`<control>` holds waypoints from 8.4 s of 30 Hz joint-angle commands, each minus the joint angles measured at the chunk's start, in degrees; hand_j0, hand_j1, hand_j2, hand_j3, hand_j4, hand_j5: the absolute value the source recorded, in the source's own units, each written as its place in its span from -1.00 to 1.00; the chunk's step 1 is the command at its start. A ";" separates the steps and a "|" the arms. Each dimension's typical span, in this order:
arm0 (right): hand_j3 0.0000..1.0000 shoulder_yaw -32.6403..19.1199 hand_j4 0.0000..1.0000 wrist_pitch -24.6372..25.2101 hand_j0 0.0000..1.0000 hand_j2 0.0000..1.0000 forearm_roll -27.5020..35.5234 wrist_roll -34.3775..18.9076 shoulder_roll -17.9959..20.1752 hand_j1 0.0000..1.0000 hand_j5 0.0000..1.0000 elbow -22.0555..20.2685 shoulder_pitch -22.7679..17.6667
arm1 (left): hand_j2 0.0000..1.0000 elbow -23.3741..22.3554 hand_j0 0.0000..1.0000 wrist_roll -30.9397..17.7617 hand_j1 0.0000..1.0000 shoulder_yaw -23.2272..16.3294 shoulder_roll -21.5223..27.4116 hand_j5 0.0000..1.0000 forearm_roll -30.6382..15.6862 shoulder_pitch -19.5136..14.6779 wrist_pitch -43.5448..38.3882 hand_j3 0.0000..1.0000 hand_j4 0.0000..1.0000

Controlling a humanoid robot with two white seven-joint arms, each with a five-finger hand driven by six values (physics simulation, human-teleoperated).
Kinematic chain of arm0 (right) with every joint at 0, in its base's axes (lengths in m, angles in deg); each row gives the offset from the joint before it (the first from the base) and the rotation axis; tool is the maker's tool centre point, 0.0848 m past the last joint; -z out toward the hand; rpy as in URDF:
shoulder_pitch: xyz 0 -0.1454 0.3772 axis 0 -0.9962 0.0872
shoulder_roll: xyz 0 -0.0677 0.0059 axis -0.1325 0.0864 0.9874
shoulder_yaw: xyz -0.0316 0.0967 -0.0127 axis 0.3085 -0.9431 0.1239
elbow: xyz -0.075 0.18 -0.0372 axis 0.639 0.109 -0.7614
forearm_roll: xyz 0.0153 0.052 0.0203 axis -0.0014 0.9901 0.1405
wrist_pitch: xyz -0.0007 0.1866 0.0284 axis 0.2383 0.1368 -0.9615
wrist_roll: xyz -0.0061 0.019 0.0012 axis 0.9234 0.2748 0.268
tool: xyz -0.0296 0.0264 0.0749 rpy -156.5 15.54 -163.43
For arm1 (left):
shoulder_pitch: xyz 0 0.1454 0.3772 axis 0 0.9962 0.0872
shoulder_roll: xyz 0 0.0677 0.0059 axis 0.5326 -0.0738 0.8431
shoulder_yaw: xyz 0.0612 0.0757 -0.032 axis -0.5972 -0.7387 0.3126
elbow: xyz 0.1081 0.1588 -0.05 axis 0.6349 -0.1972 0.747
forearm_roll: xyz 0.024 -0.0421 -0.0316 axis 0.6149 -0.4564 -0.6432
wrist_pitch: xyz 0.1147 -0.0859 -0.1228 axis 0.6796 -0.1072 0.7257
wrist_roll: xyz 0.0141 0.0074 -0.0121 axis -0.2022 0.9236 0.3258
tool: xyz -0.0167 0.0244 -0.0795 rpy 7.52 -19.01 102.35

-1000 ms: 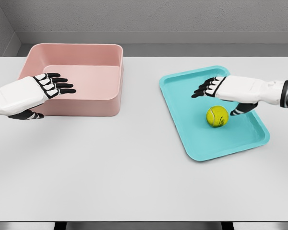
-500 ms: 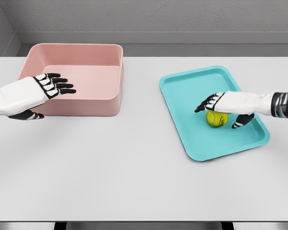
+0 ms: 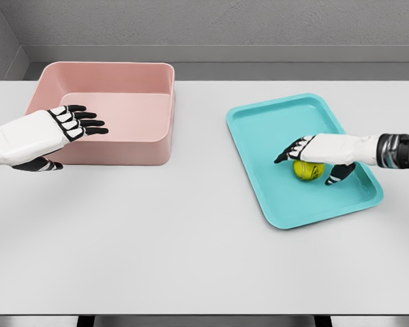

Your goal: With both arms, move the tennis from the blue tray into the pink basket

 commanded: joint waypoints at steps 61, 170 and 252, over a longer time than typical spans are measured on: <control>-0.03 0.19 -0.03 0.14 -0.03 -0.03 -3.00 0.02 -6.52 -0.03 -0.03 -20.88 2.02 | 1.00 2.11 1.00 0.03 1.00 0.02 0.69 1.00 -0.46 0.26 -0.02 1.00 1.00; 1.00 -51.84 1.00 0.14 1.00 1.00 13.53 0.02 -8.63 1.00 1.00 -22.20 -35.33 | 1.00 -1.93 1.00 -10.16 1.00 -20.89 -19.87 1.00 7.28 -15.03 -0.02 1.00 1.00; 1.00 -51.84 1.00 0.14 1.00 1.00 13.53 0.02 -8.98 1.00 1.00 -21.32 -35.33 | 0.11 -4.83 0.11 -11.66 0.11 -24.58 -18.73 0.11 2.27 -24.34 -0.02 0.11 0.11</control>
